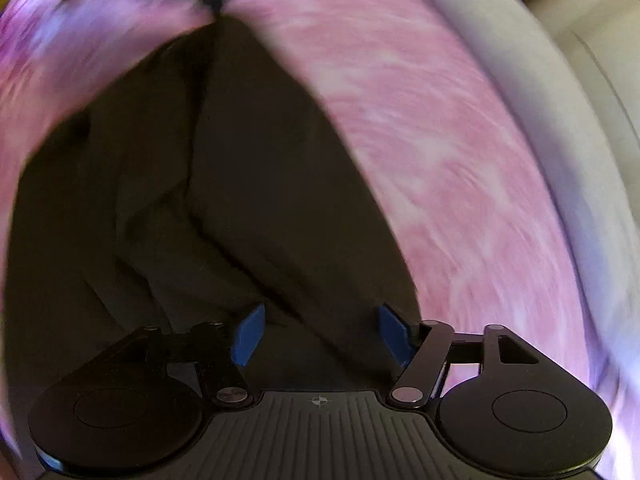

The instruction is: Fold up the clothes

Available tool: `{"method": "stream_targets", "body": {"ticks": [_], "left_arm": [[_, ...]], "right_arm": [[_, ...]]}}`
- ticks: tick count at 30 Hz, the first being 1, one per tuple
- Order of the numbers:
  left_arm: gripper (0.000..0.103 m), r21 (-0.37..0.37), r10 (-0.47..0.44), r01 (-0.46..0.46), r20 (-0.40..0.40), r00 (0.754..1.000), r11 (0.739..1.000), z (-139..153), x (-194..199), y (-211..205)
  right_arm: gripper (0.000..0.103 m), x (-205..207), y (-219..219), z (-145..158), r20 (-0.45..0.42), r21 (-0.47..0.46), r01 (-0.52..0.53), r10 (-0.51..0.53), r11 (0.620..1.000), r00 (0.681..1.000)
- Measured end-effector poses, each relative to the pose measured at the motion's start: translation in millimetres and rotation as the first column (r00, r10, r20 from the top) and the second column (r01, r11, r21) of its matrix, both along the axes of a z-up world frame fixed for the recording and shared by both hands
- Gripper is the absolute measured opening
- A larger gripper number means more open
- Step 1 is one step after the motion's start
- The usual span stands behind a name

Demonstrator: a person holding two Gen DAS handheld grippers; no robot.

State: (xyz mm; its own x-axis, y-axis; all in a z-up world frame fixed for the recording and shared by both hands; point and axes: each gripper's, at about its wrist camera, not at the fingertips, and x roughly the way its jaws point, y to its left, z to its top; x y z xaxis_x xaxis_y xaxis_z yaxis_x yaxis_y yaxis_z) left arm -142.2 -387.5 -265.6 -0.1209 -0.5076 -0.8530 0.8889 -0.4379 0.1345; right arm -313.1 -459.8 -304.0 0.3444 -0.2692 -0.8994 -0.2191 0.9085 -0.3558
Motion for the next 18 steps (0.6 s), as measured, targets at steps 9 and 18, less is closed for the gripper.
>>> {"method": "stream_targets", "body": {"ticks": [9, 18], "left_arm": [[0.005, -0.109, 0.146, -0.155, -0.087, 0.985, 0.982, 116.5, 23.7, -95.4], [0.008, -0.096, 0.273, -0.288, -0.145, 0.951, 0.953, 82.1, 60.5, -291.0]], "right_arm": [[0.003, -25.0, -117.8, 91.5, 0.27, 0.306, 0.13, -0.217, 0.943, 0.938], [0.004, -14.1, -331.4, 123.6, 0.328, 0.292, 0.402, -0.486, 0.868, 0.81]]}}
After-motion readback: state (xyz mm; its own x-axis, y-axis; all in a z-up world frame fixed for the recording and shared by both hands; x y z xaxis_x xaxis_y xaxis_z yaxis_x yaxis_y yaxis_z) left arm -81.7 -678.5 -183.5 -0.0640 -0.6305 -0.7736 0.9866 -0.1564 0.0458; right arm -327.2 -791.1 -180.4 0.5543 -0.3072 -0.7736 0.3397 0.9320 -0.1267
